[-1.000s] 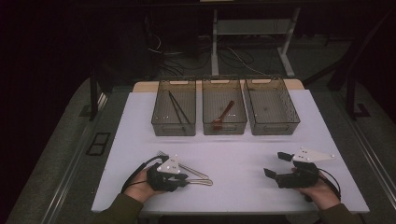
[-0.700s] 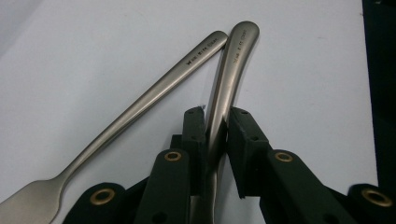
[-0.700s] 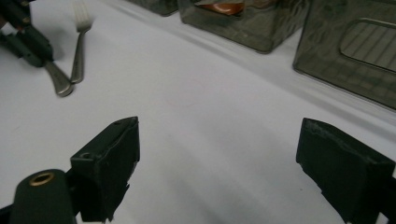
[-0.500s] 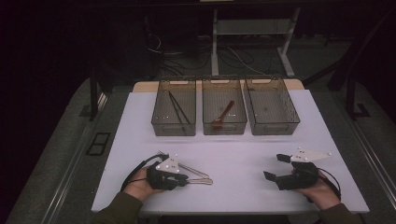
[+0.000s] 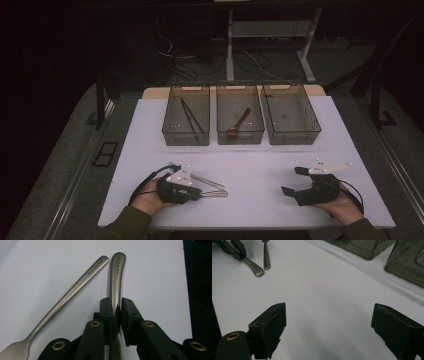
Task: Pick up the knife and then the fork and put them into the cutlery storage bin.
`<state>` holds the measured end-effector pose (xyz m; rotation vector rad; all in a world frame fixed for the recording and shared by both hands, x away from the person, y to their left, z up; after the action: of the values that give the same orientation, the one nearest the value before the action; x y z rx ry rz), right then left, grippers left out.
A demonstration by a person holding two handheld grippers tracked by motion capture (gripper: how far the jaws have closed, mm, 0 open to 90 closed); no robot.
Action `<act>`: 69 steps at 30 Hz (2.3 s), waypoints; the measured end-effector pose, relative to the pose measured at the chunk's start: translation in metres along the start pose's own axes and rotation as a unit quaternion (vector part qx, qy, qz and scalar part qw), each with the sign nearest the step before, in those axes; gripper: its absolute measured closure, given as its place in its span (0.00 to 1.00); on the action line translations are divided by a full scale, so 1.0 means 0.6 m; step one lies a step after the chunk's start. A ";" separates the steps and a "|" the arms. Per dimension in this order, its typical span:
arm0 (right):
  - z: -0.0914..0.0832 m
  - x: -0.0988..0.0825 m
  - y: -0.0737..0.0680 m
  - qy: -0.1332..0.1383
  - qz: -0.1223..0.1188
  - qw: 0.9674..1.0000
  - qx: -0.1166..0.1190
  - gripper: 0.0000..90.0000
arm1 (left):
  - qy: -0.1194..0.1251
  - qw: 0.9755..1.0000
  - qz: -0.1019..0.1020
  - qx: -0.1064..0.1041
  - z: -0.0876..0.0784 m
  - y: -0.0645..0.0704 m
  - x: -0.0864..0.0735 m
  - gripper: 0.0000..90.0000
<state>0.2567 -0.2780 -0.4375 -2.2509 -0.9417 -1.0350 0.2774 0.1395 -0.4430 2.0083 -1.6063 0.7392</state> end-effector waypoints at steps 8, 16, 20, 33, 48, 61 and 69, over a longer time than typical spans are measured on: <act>0.003 0.014 -0.011 -0.011 -0.028 0.999 0.023 0.15 | 0.015 1.000 0.002 -0.004 -0.007 0.001 0.025 0.88; 0.008 0.046 -0.024 -0.036 -0.064 0.996 0.052 0.15 | 0.029 0.999 0.010 -0.027 0.006 0.006 0.073 0.88; 0.014 0.061 -0.032 -0.048 -0.088 0.993 0.069 0.16 | 0.025 0.999 0.022 -0.038 0.023 0.004 0.099 0.88; 0.062 0.115 -0.062 -0.110 -0.167 0.967 0.157 0.43 | 0.027 0.995 0.076 -0.056 0.073 0.011 0.191 0.88; 0.125 0.128 -0.079 -0.184 -0.210 0.937 0.209 0.86 | 0.016 0.990 0.124 -0.062 0.096 0.024 0.219 0.88; 0.120 0.123 -0.067 -0.175 -0.211 0.944 0.184 0.88 | 0.052 0.994 0.077 -0.060 0.066 0.012 0.202 0.80; 0.084 0.119 -0.028 -0.152 -0.175 0.961 0.153 0.88 | 0.120 0.992 -0.004 -0.026 0.017 -0.004 0.158 0.57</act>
<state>0.3011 -0.2063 -0.4086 -2.0558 -1.5601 -0.6247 0.2974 0.0641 -0.3876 1.8109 -1.4623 0.8903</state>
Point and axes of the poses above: each handheld gripper's, and its own axes: z roughly forward along the jaws, x roughly out of its top, y roughly to its right, the point moved 1 cm from there along z, roughly forward along the jaws, and after that the axes turned 2 degrees about x, right-handed, at the moved point
